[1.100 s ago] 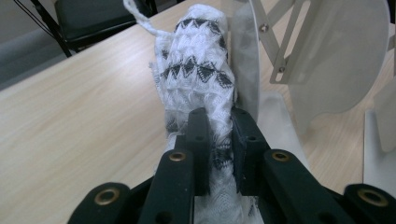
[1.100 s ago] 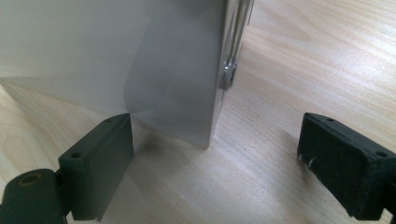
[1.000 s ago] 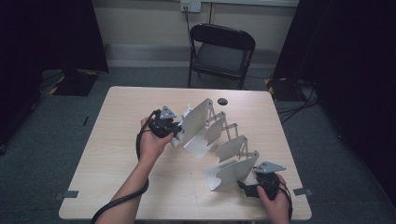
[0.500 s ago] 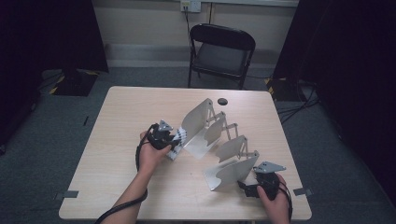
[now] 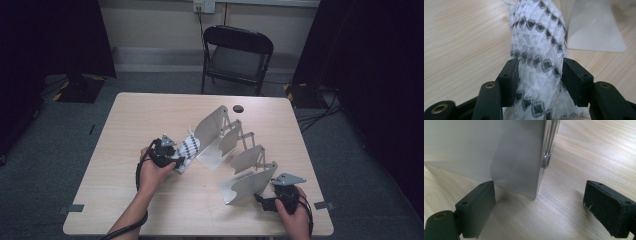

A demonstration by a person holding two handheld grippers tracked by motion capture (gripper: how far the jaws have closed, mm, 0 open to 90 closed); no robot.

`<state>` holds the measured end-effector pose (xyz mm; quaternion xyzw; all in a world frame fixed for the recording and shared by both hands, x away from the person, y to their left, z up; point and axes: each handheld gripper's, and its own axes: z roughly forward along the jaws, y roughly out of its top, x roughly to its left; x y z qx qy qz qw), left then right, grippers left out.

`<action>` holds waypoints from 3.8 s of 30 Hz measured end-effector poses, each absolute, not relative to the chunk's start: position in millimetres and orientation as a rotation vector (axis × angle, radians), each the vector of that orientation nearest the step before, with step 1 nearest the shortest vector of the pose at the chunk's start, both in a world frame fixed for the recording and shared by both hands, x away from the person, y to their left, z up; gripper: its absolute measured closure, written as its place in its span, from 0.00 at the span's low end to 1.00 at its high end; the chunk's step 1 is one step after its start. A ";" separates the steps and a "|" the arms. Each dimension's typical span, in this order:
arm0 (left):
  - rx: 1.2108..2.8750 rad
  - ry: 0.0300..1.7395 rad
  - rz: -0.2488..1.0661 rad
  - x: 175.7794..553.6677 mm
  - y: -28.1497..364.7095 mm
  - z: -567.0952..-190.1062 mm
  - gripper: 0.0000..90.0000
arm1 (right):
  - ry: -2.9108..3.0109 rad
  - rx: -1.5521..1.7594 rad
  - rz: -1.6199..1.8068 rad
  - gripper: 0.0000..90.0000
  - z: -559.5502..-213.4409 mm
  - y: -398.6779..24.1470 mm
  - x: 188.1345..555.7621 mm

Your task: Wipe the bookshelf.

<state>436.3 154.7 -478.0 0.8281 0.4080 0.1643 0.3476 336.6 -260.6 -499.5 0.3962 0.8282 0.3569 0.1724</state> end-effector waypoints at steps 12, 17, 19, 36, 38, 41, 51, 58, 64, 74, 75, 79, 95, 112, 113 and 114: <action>2.090 1.098 0.461 447.1 160.3 -464.8 0.62 | 2.350 1.124 1.013 0.11 -499.6 -260.6 336.6; 2.066 1.125 0.452 443.6 168.2 -466.4 0.62 | 2.352 1.123 1.013 0.11 -499.5 -260.6 336.5; 2.076 1.128 0.433 442.5 168.7 -472.3 0.62 | 2.352 1.123 1.013 0.11 -499.5 -260.5 336.4; 2.174 1.089 0.433 453.2 152.4 -479.6 0.84 | 2.353 1.126 1.012 0.11 -499.4 -260.3 336.0; 2.146 1.096 0.421 455.0 151.7 -475.1 0.85 | 2.353 1.125 1.012 0.11 -499.4 -260.3 336.0; 2.126 1.058 0.419 455.5 147.5 -459.6 0.85 | 2.353 1.124 1.012 0.11 -499.4 -260.3 336.0; 2.014 0.900 0.485 461.8 132.9 -378.5 0.85 | 2.353 1.125 1.012 0.11 -499.4 -260.3 336.0; 2.022 0.851 0.490 466.7 123.9 -366.4 0.85 | 2.353 1.124 1.012 0.11 -499.4 -260.3 336.1; 2.039 0.869 0.426 469.3 124.4 -394.4 0.85 | 2.353 1.124 1.012 0.11 -499.4 -260.3 336.1; 2.088 0.893 0.386 466.2 123.9 -432.2 0.85 | 2.353 1.123 1.012 0.11 -499.4 -260.3 336.1; 2.093 0.898 0.384 466.1 123.6 -435.5 0.85 | 2.353 1.123 1.012 0.11 -499.4 -260.3 336.1; 2.121 0.906 0.371 466.5 122.8 -447.8 0.85 | 2.353 1.124 1.012 0.11 -499.4 -260.3 336.1; 2.192 0.937 0.387 452.4 128.0 -479.2 0.83 | 2.354 1.123 1.012 0.11 -499.4 -260.3 336.0; 2.148 1.062 0.402 414.4 175.3 -481.0 0.80 | 2.352 1.124 1.012 0.11 -499.5 -260.2 335.9; 2.141 1.059 0.399 412.4 177.5 -481.2 0.80 | 2.351 1.125 1.012 0.11 -499.5 -260.1 335.9; 2.140 1.071 0.392 409.7 179.4 -480.9 0.80 | 2.351 1.125 1.012 0.11 -499.5 -260.1 335.8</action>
